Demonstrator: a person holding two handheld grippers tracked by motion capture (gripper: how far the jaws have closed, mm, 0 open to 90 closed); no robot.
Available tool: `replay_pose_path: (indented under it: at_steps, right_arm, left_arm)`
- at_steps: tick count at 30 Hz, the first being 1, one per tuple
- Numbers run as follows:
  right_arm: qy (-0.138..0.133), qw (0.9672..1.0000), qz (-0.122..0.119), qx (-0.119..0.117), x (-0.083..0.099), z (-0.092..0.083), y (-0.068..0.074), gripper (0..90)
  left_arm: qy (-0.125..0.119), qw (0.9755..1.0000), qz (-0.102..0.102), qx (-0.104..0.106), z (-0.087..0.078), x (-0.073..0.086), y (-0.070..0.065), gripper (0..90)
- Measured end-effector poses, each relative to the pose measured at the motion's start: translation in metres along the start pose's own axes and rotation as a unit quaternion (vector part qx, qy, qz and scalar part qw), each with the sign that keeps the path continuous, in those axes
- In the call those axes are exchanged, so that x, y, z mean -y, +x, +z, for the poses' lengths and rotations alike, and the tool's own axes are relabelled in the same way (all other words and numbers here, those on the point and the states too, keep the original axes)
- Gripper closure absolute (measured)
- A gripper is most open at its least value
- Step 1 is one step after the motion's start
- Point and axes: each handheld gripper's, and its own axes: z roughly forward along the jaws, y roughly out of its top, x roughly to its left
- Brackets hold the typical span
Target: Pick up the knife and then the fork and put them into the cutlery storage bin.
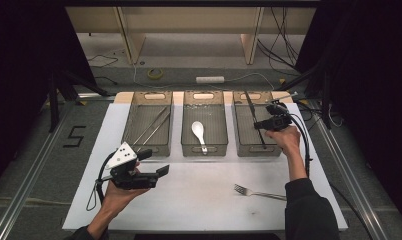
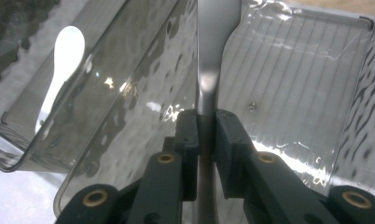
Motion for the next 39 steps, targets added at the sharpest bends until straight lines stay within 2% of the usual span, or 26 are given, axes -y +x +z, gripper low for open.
replay_pose_path:
  at_steps: [5,10,11,14,15,16,21,22,23,24,25,26,27,30,34,35,36,38,39]
  right_arm:
    - [0.013,0.9999,0.008,0.001,0.004,0.005,0.000,80.5]
    - [0.035,0.9991,0.004,0.021,0.006,0.010,-0.001,77.9]
    - [0.038,0.9991,0.005,0.018,0.006,0.010,-0.001,74.8]
    - [0.020,0.9996,0.014,0.012,0.003,0.004,-0.001,64.6]
    - [0.020,0.9996,0.014,0.012,0.003,0.004,-0.001,64.6]
    - [0.023,0.9996,0.004,0.017,0.001,-0.001,0.001,60.4]
    - [0.010,0.9998,-0.010,0.012,0.000,-0.012,0.006,44.6]
    - [0.012,0.9996,-0.022,0.010,0.000,-0.014,0.008,41.5]
    - [0.012,0.9996,-0.022,0.010,0.000,-0.014,0.008,41.5]
    - [0.017,0.9989,-0.043,0.007,0.002,-0.019,0.012,38.3]
    - [0.017,0.9989,-0.043,0.007,0.002,-0.019,0.012,38.3]
    - [0.015,0.9981,-0.060,-0.002,0.005,-0.027,0.016,36.8]
    - [0.017,0.9976,-0.066,-0.007,0.006,-0.030,0.018,35.9]
    - [0.021,0.9941,-0.106,-0.009,0.015,-0.043,0.031,32.8]
    - [0.013,0.9907,-0.134,-0.018,0.026,-0.059,0.045,29.9]
    - [0.013,0.9907,-0.134,-0.018,0.026,-0.059,0.045,29.9]
    - [0.012,0.9882,-0.152,-0.016,0.033,-0.066,0.053,29.1]
    - [0.010,0.9872,-0.158,-0.015,0.036,-0.068,0.056,29.1]
    - [0.007,0.9850,-0.172,-0.017,0.042,-0.072,0.061,29.0]
  left_arm:
    - [0.000,1.0000,0.001,0.000,0.000,0.000,0.000,16.8]
    - [0.001,1.0000,0.001,0.000,0.000,0.000,0.000,16.8]
    - [0.001,1.0000,0.002,0.000,0.000,0.000,0.000,16.8]
    - [0.001,1.0000,0.002,0.001,0.000,0.000,0.000,16.8]
    - [0.001,1.0000,0.002,0.001,0.000,0.000,0.000,16.8]
    - [0.001,1.0000,0.001,0.001,0.000,0.000,0.000,16.8]
    - [0.000,1.0000,0.000,0.000,0.000,0.000,-0.001,16.8]
    - [-0.001,1.0000,-0.001,0.000,0.000,0.000,0.000,16.8]
    - [-0.001,1.0000,-0.001,0.000,0.000,0.000,0.000,16.8]
    - [0.001,1.0000,0.001,0.000,0.000,0.000,0.000,16.8]
    - [0.001,1.0000,0.001,0.000,0.000,0.000,0.000,16.8]
    - [0.001,1.0000,0.000,0.000,0.000,0.000,0.000,16.8]
    - [0.000,1.0000,-0.001,0.000,0.000,0.000,0.000,16.8]
    - [0.001,1.0000,0.000,-0.001,0.000,0.000,0.000,16.8]
    - [-0.001,1.0000,-0.002,-0.001,0.000,0.000,0.000,16.8]
    - [-0.001,1.0000,-0.002,-0.001,0.000,0.000,0.000,16.8]
    - [-0.001,1.0000,-0.002,-0.001,0.000,0.000,0.000,16.8]
    - [-0.001,1.0000,-0.002,-0.001,0.000,0.000,0.000,16.8]
    - [-0.001,1.0000,-0.003,-0.001,0.000,0.000,0.000,16.8]
